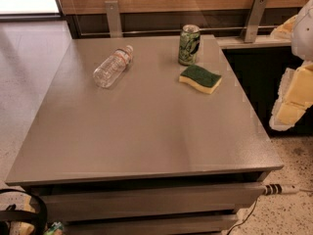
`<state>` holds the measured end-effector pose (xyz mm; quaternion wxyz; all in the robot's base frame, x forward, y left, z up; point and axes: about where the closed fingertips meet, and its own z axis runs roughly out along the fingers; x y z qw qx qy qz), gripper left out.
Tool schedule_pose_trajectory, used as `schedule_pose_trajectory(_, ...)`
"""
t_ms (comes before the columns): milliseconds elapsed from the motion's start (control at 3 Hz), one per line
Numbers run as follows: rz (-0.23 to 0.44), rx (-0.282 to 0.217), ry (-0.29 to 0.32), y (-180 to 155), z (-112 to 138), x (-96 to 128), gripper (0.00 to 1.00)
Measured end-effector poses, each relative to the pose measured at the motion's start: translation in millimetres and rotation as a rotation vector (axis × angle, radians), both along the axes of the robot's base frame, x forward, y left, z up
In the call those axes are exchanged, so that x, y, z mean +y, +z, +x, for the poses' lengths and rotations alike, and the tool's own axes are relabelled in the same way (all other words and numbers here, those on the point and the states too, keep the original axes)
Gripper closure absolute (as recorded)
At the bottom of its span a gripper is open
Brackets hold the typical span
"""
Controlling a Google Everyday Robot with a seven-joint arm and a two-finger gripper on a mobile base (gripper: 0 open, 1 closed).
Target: Place water bottle upright
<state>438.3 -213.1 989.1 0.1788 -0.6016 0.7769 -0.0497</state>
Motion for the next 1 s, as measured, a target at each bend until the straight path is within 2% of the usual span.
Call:
schedule_pose_trajectory(333, 0.000, 0.000, 0.000, 0.0, 0.0, 0.0, 0.00)
schedule_pose_trajectory(667, 0.028, -0.019, -0.054, 3.8, 9.5, 0.5, 0.00)
schedule_pose_trajectory(1000, 0.224, -0.045, -0.233, 9.2, 41.6, 14.3, 0.00)
